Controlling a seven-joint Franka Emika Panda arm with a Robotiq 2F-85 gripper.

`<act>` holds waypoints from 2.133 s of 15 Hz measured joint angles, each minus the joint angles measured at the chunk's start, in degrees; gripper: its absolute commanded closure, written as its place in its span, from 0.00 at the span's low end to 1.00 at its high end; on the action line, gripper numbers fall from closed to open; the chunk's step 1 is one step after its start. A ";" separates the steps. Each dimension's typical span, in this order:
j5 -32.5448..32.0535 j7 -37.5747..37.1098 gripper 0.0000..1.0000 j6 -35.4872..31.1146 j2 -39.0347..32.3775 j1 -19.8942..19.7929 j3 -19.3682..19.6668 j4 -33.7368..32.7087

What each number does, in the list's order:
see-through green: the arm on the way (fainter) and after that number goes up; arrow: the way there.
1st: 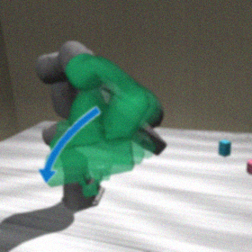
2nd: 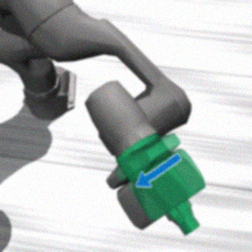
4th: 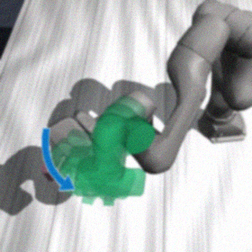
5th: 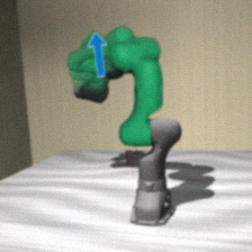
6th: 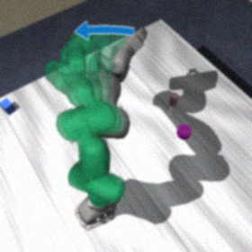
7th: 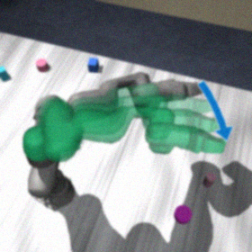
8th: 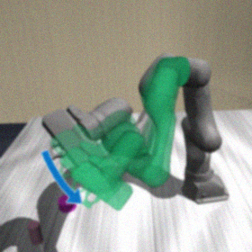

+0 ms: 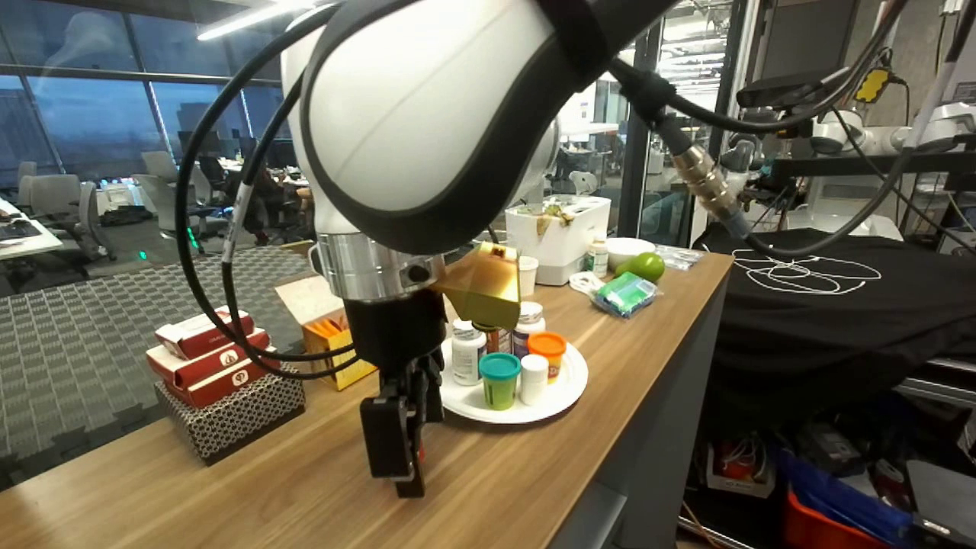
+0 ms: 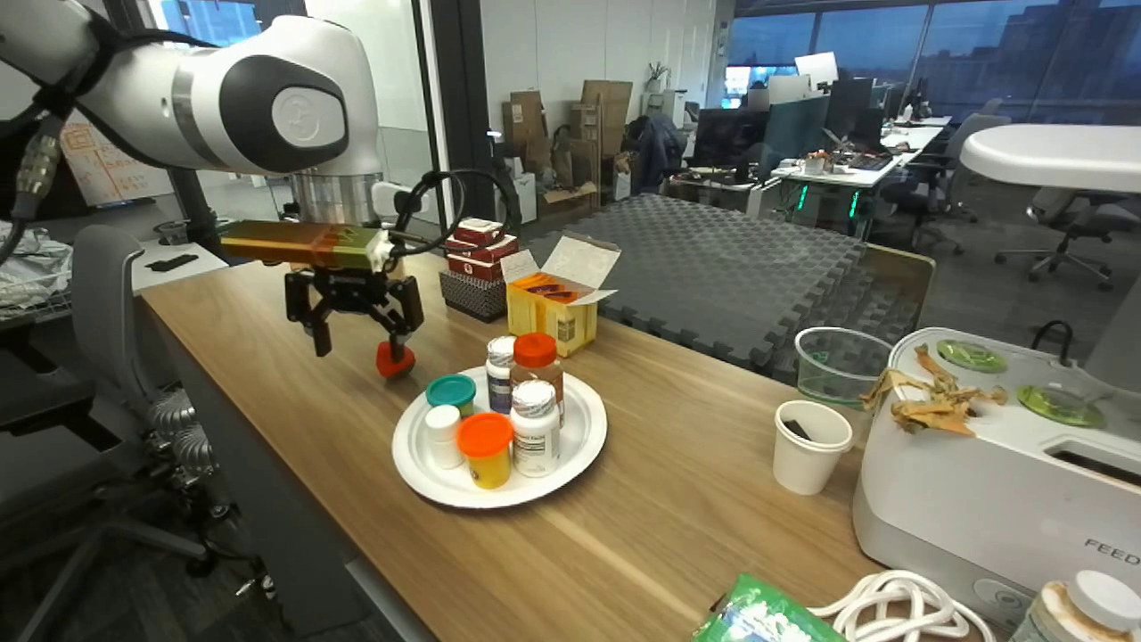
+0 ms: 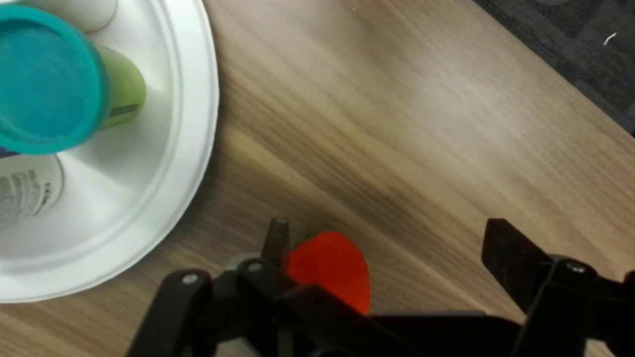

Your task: Put the bottles and red plushy on the plate

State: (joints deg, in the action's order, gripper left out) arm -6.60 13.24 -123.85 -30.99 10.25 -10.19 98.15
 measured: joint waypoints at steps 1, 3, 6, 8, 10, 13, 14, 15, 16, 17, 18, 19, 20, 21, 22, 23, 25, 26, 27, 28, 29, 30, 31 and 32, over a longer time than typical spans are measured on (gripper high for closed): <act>0.00 0.35 0.00 0.00 -0.64 0.00 0.01 -0.69; -0.02 0.88 0.00 0.00 -1.89 0.00 0.05 -2.17; -0.17 1.55 0.00 0.03 -3.77 0.00 0.13 -4.53; -0.22 1.74 0.00 0.13 -4.98 -0.01 0.25 -6.07; -0.23 2.00 0.00 0.36 -6.07 -0.04 0.35 -7.46; -0.23 2.37 0.27 0.96 -7.35 -0.07 0.48 -9.15; -0.25 2.49 0.30 1.12 -7.72 -0.07 0.51 -9.58; -0.35 2.52 0.30 1.18 -8.06 -0.07 0.55 -9.94; -0.55 2.54 0.37 1.21 -8.31 -0.07 0.61 -10.19; -0.72 2.55 0.45 1.27 -8.46 -0.07 0.70 -10.33; -0.83 2.54 0.55 1.30 -8.51 -0.07 0.81 -10.36; -1.01 2.54 0.62 1.30 -8.51 -0.07 0.97 -10.36; -1.14 2.54 0.70 1.30 -8.51 -0.07 1.15 -10.36; -1.22 2.54 0.76 1.30 -8.50 -0.08 1.34 -10.36; -1.25 2.47 0.75 1.29 -8.44 -0.07 1.49 -10.37; -1.30 2.34 0.75 1.27 -8.27 -0.07 1.64 -10.39; -1.32 2.00 0.76 1.10 -7.61 -0.07 1.88 -10.44; -1.32 1.65 0.76 1.02 -7.12 -0.08 2.02 -10.47; -1.32 1.09 0.76 0.98 -6.49 -0.08 2.24 -10.48; -1.32 0.43 0.76 0.95 -5.75 -0.09 2.52 -10.48; -1.32 -0.19 0.76 0.90 -4.95 -0.10 2.85 -10.47; -1.44 -0.95 0.76 0.69 -4.12 -0.12 3.32 -10.44; -1.79 -1.76 0.76 0.34 -3.27 -0.17 3.98 -10.33; -2.16 -2.45 0.76 -0.01 -2.62 -0.24 4.68 -10.18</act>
State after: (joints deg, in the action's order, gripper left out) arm -8.75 10.79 -123.86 -33.61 10.02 -5.52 87.97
